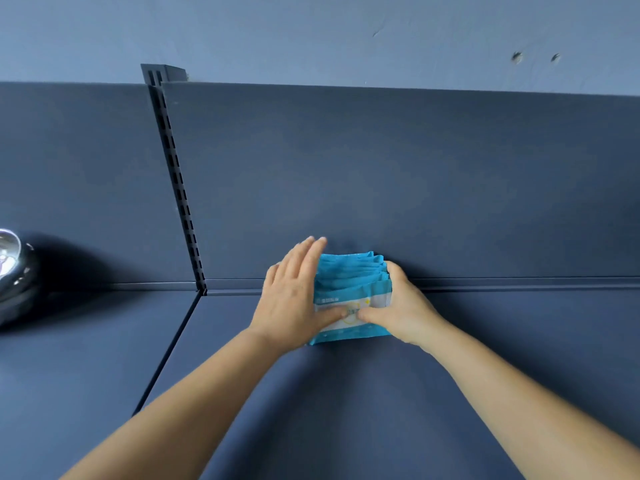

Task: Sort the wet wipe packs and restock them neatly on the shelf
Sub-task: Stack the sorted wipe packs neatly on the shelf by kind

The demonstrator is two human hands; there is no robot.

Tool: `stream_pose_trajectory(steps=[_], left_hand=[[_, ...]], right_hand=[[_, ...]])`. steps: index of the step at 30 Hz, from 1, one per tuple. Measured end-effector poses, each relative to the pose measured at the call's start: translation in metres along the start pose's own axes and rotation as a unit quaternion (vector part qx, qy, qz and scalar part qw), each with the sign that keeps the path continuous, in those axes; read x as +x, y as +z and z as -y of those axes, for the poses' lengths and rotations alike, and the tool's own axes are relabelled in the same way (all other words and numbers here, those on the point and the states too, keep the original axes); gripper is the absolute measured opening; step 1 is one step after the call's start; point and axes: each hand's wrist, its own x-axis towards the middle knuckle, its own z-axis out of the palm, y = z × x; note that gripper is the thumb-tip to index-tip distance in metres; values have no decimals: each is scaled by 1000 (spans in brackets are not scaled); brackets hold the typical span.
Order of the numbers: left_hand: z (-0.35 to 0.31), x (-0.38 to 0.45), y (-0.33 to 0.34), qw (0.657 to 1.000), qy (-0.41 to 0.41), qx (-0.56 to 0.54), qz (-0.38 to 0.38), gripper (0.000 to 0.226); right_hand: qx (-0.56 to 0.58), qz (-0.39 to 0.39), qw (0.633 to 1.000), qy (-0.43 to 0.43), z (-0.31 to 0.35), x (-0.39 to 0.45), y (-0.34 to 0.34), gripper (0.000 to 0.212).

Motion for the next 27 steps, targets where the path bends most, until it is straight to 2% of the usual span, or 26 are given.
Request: stream_pose_trajectory(steps=[2, 4, 7, 9, 14, 16, 21, 27], left_hand=[[-7, 5, -6, 981, 59, 160, 96, 91], [-11, 11, -6, 953, 68, 252, 153, 83], [-13, 15, -7, 928, 70, 318, 179, 82], [-14, 16, -6, 916, 73, 344, 190, 82], [-21, 21, 1, 898, 42, 375, 226, 82], [-23, 19, 1, 896, 45, 387, 214, 84], [-26, 3, -4, 908, 99, 378, 148, 84], [-46, -19, -9, 933, 106, 309, 152, 78]], right_hand=[[-34, -23, 999, -2, 5, -2, 1, 93], [-121, -70, 989, -42, 9, -6, 2, 102], [-317, -69, 930, -171, 15, -13, 8, 87], [-367, -34, 911, -184, 16, -14, 13, 78], [-376, -8, 915, -147, 18, -9, 15, 77], [-374, -7, 917, -137, 20, -12, 16, 77], [-356, -29, 927, -114, 27, -32, 15, 82], [-330, -50, 941, -59, 19, -79, -1, 85]])
